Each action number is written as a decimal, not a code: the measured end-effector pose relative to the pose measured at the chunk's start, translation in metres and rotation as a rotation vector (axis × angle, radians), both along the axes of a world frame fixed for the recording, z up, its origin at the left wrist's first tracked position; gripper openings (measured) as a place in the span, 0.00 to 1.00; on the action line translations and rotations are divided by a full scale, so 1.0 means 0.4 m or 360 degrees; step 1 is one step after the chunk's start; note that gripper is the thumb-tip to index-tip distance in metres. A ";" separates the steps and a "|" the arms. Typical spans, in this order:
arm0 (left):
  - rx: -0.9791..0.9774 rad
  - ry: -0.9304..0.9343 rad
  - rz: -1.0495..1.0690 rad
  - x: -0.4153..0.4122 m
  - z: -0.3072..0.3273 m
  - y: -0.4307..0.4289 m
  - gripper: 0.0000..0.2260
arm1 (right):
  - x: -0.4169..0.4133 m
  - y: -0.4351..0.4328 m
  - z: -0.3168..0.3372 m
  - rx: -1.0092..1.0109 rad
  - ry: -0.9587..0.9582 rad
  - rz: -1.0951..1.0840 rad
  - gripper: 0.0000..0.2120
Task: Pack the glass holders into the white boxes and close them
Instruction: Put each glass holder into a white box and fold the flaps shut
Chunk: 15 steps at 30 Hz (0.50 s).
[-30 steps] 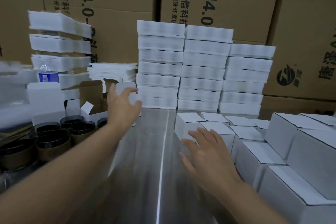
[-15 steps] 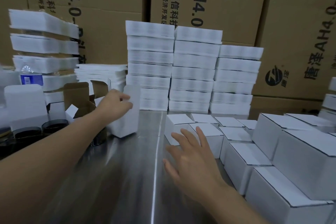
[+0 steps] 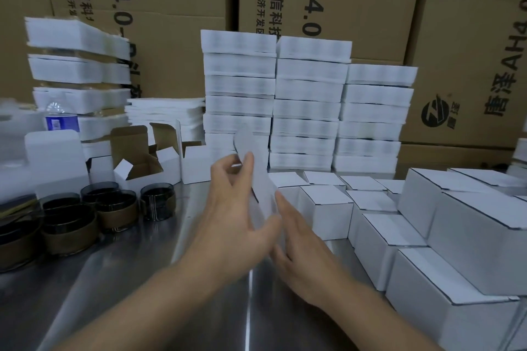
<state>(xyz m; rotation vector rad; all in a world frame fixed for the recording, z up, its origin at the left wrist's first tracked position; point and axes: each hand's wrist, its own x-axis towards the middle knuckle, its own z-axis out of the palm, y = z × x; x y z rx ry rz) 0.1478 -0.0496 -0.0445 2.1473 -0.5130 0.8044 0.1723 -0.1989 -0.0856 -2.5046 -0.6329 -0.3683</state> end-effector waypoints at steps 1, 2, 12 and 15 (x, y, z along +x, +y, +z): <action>0.0088 -0.0047 0.0032 -0.014 -0.009 -0.004 0.39 | -0.001 0.002 -0.002 -0.0012 0.0010 0.0034 0.32; 0.0159 -0.0094 0.0080 -0.024 -0.017 -0.008 0.39 | -0.002 0.003 -0.004 -0.0008 0.0015 0.0042 0.31; 0.0197 -0.0374 -0.0265 -0.042 -0.041 -0.001 0.31 | -0.001 0.023 0.000 0.0363 -0.0057 0.0152 0.40; 0.0069 -0.0375 -0.0440 -0.052 -0.049 -0.009 0.32 | 0.003 0.035 -0.022 0.0517 0.0042 0.0134 0.36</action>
